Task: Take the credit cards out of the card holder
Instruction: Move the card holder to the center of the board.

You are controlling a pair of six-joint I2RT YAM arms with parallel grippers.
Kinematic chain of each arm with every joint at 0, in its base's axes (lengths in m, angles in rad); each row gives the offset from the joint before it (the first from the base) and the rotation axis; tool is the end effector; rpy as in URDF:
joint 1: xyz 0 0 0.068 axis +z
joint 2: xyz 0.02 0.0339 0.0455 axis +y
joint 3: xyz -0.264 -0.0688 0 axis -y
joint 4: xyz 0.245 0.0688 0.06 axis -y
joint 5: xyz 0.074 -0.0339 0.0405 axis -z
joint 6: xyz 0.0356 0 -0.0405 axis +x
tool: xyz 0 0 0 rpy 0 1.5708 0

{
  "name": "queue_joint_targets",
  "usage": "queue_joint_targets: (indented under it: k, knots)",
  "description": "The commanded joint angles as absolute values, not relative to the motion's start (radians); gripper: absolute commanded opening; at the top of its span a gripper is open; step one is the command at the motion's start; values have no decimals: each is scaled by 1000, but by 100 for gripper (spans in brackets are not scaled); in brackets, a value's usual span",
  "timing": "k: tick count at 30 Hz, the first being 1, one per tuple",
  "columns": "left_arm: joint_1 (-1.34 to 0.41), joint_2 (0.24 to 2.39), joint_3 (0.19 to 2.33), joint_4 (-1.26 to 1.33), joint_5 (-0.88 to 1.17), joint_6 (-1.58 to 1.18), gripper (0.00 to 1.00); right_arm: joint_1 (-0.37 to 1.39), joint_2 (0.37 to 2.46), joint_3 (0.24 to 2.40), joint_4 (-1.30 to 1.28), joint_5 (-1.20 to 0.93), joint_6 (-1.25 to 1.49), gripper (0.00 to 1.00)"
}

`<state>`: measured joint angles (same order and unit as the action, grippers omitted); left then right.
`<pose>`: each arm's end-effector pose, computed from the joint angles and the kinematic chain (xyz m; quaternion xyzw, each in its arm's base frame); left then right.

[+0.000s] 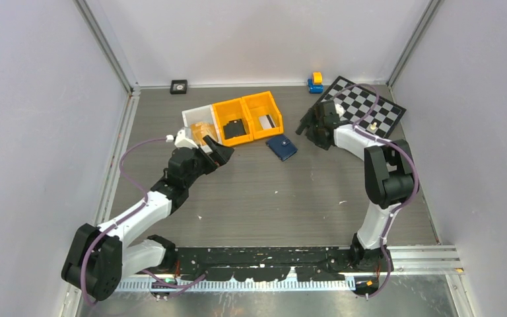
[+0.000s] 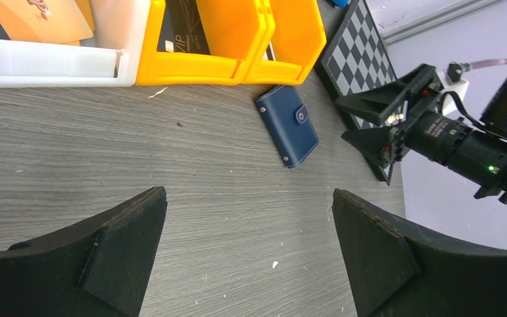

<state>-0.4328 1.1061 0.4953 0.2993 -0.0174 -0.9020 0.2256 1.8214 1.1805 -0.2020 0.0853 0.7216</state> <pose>0.2191 -0.1006 0.2246 -0.1929 0.7849 -0.3589 0.4668 0.3813 0.0844 0.1891 0.2439 0.9014 0.1267 0.3347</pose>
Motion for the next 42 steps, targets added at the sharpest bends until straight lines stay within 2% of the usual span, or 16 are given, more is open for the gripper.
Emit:
queue_joint_targets:
  k: [1,7,12,16,18,28,32,42]
  knots:
    - [-439,1071,501,346,-5,-879,98,279,1856,1266,-237,103,603,89]
    - [-439,1080,507,341,23,-876,98,308,1936,1303,-215,-48,550,89]
    - [-439,1125,527,333,47,-871,98,379,1977,1364,-298,27,479,85]
    - [-439,1158,545,320,67,-868,98,438,2008,1408,-376,111,440,69]
    - [-439,1173,553,316,76,-868,97,460,2015,1420,-417,148,430,54]
    - [-448,1328,660,214,144,-843,95,552,1880,1274,-463,269,488,26]
    - [-463,1432,714,204,206,-811,86,575,1818,1150,-324,245,522,23]
    - [-522,1656,867,143,306,-752,83,577,1715,1051,-215,165,568,22]
